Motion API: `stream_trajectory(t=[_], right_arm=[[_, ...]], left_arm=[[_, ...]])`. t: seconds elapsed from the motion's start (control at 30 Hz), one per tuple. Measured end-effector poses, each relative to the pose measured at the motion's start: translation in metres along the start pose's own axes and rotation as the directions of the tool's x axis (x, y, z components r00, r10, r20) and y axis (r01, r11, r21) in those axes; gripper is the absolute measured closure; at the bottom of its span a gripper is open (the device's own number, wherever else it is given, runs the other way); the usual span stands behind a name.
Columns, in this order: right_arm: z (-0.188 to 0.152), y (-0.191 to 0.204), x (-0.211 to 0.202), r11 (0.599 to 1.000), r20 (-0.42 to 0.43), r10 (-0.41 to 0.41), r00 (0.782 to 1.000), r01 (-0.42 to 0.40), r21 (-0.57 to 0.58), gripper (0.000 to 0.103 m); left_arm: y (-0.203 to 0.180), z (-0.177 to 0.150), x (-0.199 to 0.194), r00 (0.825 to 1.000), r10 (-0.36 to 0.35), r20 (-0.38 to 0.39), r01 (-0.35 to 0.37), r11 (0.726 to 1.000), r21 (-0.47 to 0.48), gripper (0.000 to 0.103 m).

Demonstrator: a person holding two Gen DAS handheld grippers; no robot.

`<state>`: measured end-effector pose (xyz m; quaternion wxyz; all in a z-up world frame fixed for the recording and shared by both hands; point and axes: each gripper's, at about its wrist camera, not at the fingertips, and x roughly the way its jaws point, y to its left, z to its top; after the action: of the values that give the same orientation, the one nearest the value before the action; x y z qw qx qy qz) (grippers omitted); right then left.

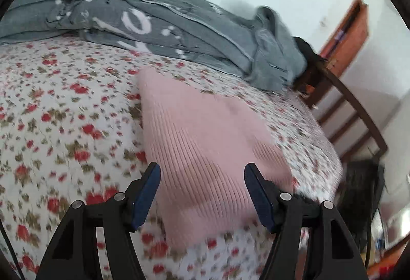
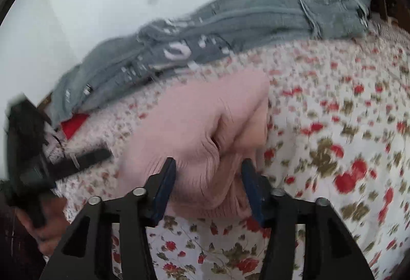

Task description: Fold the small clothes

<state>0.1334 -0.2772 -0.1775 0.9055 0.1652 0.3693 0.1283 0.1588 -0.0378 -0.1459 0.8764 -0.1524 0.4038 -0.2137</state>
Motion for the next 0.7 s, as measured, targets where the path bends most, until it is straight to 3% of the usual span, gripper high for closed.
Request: stream_trajectory(t=[0.03,0.07,0.13,0.23,0.3,0.37,0.47,0.57,0.7], right_arm=[[-0.001,0.000,-0.002,1.000,0.006,0.013,1.000,-0.013,-0.002,0.089],[0.000,0.000,-0.009,1.000,0.036,0.016,0.999,-0.016,-0.013,0.095],[0.003,-0.003,-0.026,1.000,0.124,0.009,0.992,-0.006,-0.020,0.097],[0.002,-0.017,-0.023,1.000,0.101,-0.019,0.995,0.019,-0.001,0.097],[-0.011,-0.023,0.002,0.994,0.034,-0.097,0.995,0.099,-0.042,0.098],[-0.016,-0.024,0.005,0.992,0.029,-0.118,0.993,0.119,-0.047,0.098],[-0.013,-0.025,-0.009,0.994,0.063,-0.096,0.993,0.099,-0.043,0.097],[-0.017,-0.024,0.007,0.986,0.018,-0.144,0.989,0.145,-0.086,0.094],[-0.012,-0.018,-0.007,0.983,0.032,-0.153,0.988,0.155,-0.102,0.084]], left_arm=[[0.000,0.002,0.013,0.998,0.048,-0.041,-0.048,0.999,0.002,0.037],[0.000,-0.002,0.032,0.987,0.102,-0.125,-0.100,0.995,0.019,0.037],[0.002,-0.020,0.061,0.958,0.099,-0.268,-0.088,0.995,0.054,0.034],[0.006,-0.031,0.052,0.976,0.066,-0.207,-0.058,0.997,0.040,0.034],[0.004,-0.030,0.046,0.978,0.068,-0.199,-0.062,0.997,0.036,0.036],[0.000,-0.031,0.037,0.980,0.067,-0.185,-0.059,0.997,0.047,0.036],[-0.005,-0.038,0.030,0.982,0.127,-0.139,-0.108,0.985,0.133,0.035],[-0.003,-0.047,0.046,0.967,0.195,-0.165,-0.164,0.969,0.182,0.034],[-0.001,-0.041,0.023,0.982,0.137,-0.130,-0.116,0.981,0.156,0.036]])
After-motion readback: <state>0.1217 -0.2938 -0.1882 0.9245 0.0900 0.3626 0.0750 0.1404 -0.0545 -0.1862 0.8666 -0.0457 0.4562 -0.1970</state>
